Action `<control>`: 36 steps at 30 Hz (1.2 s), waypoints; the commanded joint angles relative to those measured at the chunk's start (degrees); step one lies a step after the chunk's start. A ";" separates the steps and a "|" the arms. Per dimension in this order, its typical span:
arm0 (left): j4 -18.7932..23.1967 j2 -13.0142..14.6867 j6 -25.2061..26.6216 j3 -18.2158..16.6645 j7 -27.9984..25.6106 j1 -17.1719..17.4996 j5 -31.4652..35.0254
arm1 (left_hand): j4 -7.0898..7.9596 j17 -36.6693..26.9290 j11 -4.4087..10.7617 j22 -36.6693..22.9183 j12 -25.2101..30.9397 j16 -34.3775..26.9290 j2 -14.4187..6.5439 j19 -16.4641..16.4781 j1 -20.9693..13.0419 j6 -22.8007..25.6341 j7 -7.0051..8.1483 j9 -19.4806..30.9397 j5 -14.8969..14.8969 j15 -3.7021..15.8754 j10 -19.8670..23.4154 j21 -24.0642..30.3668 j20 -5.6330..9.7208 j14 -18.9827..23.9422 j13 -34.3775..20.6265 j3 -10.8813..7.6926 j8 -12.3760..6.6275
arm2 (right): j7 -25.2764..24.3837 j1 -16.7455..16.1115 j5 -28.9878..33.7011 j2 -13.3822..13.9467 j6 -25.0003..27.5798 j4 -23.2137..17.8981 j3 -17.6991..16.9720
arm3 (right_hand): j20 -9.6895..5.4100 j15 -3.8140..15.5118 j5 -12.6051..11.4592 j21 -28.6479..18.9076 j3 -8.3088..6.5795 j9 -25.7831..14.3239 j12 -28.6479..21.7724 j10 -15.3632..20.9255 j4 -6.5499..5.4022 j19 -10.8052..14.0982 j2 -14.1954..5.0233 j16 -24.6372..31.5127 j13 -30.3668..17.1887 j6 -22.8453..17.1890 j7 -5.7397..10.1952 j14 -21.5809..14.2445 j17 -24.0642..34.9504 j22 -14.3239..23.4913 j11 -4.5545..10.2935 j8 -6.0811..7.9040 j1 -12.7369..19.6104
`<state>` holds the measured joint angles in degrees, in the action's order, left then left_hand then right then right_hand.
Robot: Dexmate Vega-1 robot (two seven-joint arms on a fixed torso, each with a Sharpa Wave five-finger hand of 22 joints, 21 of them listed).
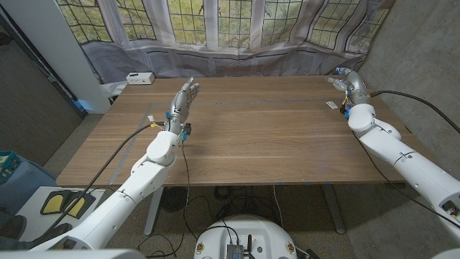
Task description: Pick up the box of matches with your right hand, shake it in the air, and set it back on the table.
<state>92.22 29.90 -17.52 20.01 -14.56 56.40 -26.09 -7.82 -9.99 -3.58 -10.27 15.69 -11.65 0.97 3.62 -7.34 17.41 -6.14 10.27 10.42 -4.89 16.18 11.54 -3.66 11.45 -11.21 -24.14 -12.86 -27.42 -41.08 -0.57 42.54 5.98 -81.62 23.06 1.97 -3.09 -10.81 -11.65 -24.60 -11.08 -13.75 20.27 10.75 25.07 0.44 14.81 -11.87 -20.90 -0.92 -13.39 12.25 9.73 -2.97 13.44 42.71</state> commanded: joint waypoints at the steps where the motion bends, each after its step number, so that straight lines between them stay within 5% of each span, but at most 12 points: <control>1: 0.64 -0.19 0.23 -0.16 -0.61 0.70 0.10 | -0.12 -0.25 0.16 -0.07 -0.17 0.20 -0.17 -0.13 -0.85 0.53 0.05 0.13 -0.23 0.26 0.71 0.00 -0.35 0.32 -0.13 -0.51 0.30 | 0.80 3.04 4.58 1.40 12.23 -2.39 3.45 | 0.26 -0.13 0.12 0.22 0.32 -0.16 0.24 0.14 -0.54 -0.18 0.59 -0.14 -0.16 0.30 -0.46 -0.11 0.11 0.16 0.08 -0.29 0.50; 11: 0.82 -0.17 0.34 -0.10 -0.52 0.86 0.11 | -0.13 -0.24 0.07 -0.07 -0.32 0.26 -0.50 -0.14 -1.06 0.61 0.02 0.14 -0.24 0.32 0.72 -0.01 -0.39 0.38 -0.13 -0.69 0.44 | 3.62 7.14 8.41 1.31 21.57 -2.27 7.80 | 0.35 -0.17 0.13 0.27 0.84 -0.22 -0.17 1.65 -1.03 -0.16 1.28 -0.11 -0.25 -1.01 -1.24 -0.33 0.27 0.17 0.13 0.02 0.42; 36: 0.55 -0.76 -0.29 0.10 -0.84 1.00 0.51 | -0.18 -0.24 0.24 -0.08 -0.61 0.43 -0.93 -0.35 -1.41 0.74 0.09 0.15 -0.32 0.37 0.87 -0.10 -0.61 0.36 -0.15 -0.95 0.75 | 11.96 15.98 12.81 -0.27 31.42 2.33 15.85 | 0.84 0.00 0.09 0.04 1.72 -0.39 -0.97 4.74 -2.09 0.83 1.31 0.55 -0.41 -2.58 -1.09 -1.96 0.79 0.19 0.65 0.08 -0.33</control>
<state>92.79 29.34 -17.65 19.94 -15.21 57.42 -25.83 -8.01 -9.99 -3.27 -10.28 15.20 -11.22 0.06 3.35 -8.24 17.61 -5.93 10.27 10.15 -4.90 16.49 11.54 -3.92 11.45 -11.21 -24.79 -12.40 -19.06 -28.61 10.21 43.21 32.66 -81.39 35.82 2.78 -3.07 -10.81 -11.45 -22.75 -11.34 -14.42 24.38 8.91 25.49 1.58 15.08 -12.14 -23.44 -2.04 -14.65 12.94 9.73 -2.36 13.66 42.77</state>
